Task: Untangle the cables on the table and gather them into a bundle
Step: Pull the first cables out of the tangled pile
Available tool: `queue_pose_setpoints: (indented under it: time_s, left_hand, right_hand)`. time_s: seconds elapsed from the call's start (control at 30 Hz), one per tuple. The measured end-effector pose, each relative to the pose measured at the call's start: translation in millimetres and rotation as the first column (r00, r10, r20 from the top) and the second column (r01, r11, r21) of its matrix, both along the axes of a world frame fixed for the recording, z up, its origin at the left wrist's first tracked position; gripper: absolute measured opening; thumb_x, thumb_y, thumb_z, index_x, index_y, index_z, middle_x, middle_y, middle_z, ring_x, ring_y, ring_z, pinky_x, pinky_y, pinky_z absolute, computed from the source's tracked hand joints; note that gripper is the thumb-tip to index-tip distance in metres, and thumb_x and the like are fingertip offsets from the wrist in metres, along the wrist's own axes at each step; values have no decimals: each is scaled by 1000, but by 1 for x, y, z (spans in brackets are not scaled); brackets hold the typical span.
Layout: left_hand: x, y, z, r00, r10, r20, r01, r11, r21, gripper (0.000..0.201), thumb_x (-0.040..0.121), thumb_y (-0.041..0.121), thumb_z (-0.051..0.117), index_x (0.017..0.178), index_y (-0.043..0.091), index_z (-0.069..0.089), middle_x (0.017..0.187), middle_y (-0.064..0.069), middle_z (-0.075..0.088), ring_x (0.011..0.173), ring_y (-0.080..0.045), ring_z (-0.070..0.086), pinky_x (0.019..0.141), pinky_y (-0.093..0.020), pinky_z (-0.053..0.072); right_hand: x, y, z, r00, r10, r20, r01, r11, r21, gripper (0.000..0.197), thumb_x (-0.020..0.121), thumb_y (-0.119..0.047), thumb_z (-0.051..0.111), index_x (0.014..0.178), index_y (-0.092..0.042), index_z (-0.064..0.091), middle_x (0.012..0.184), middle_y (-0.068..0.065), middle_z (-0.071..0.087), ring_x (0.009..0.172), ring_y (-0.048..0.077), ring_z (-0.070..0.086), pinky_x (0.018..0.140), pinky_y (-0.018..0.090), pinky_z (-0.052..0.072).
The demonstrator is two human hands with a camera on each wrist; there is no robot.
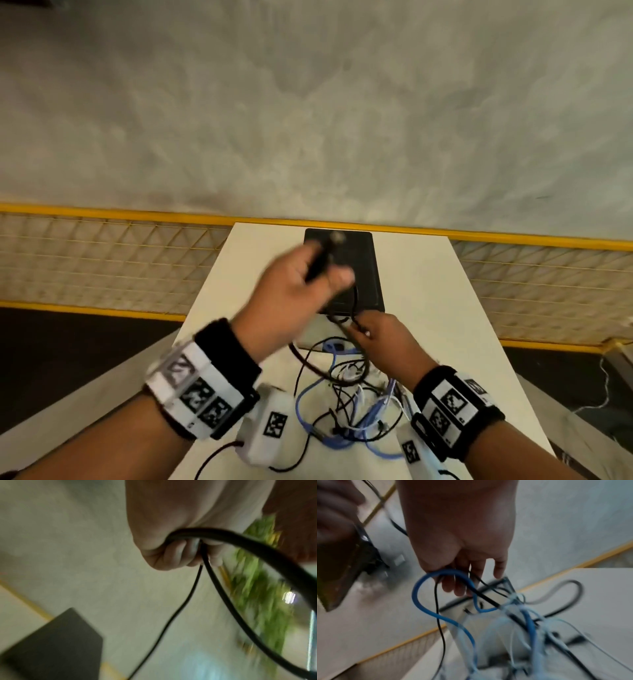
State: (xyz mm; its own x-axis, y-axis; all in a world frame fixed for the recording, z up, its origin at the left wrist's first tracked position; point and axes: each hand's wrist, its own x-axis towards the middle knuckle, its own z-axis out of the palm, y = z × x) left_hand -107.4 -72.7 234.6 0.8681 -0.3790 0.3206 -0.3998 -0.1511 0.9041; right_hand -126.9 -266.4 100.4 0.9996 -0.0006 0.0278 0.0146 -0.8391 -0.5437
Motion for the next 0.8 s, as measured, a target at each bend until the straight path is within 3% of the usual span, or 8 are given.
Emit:
queue_pose_setpoints:
  time_s: [0.1, 0.2, 0.37, 0.47, 0.57, 0.7, 0.77, 0.8]
  left_hand:
    - [2, 23, 64, 993, 56, 104, -25, 960, -280, 24, 76, 31, 75, 69, 21, 54, 52, 15, 48, 47, -1, 41, 48, -17, 35]
    - [10, 46, 71, 972, -83, 220, 94, 995, -43, 38, 72, 43, 75, 67, 12, 54, 58, 7, 44, 53, -7, 40, 52, -21, 35]
    - [-1, 52, -6, 973, -220, 70, 190, 933, 305, 26, 78, 51, 65, 61, 37, 51, 56, 16, 42, 53, 0, 37, 52, -16, 28]
    - [-16, 49, -32, 984, -173, -51, 179, 975, 132, 26, 83, 46, 58, 65, 30, 49, 59, 15, 40, 54, 0, 36, 53, -15, 31]
    - [-30, 45, -35, 943, -211, -257, 169, 970, -176, 29, 83, 45, 59, 63, 26, 49, 57, 4, 40, 48, -8, 30, 44, -20, 29]
    - [-42, 54, -24, 828, -361, -429, 146, 878, -456, 42, 81, 52, 68, 66, 17, 51, 56, -4, 45, 39, -9, 27, 43, -20, 22]
    - [-40, 58, -30, 833, -237, -500, 121, 960, -254, 34, 84, 42, 65, 65, 16, 54, 58, -6, 51, 39, -10, 32, 42, -22, 24]
    - [-36, 60, -40, 879, -114, -463, 128, 992, -2, 31, 88, 37, 65, 66, 16, 56, 61, -6, 55, 43, -10, 39, 42, -26, 29]
  right_hand:
    - [-7, -11, -29, 984, -68, -162, 73, 997, 26, 31, 92, -46, 55, 67, -28, 54, 77, -6, 58, 84, 22, 62, 77, 38, 50]
    - [-9, -19, -34, 986, -161, -49, 163, 985, 56, 24, 89, -45, 61, 68, -36, 55, 85, -6, 52, 89, 22, 57, 80, 39, 48]
    - [-7, -20, 7, 945, -317, 80, 298, 935, 195, 14, 84, -40, 69, 85, -27, 63, 84, -4, 56, 75, 10, 55, 72, 28, 43]
    - [-25, -14, 30, 955, -235, -181, 292, 845, 448, 39, 91, -47, 58, 74, -13, 66, 64, 0, 63, 57, 15, 57, 60, 30, 44]
    - [-45, 7, 26, 850, 36, -525, 339, 726, 599, 68, 95, -62, 39, 94, -1, 70, 79, 13, 73, 69, 22, 66, 56, 27, 45]
    - [-49, 29, 6, 787, 174, -591, 251, 785, 566, 52, 95, -56, 46, 96, -8, 67, 87, 10, 73, 76, 19, 67, 62, 29, 50]
    - [-45, 30, -3, 873, 87, -481, 124, 913, 389, 40, 94, -43, 55, 90, -5, 67, 83, 9, 73, 71, 15, 65, 66, 31, 51]
    - [-43, 28, -8, 895, 67, -441, 101, 933, 346, 37, 93, -39, 57, 88, -4, 67, 85, 11, 73, 70, 15, 66, 67, 31, 51]
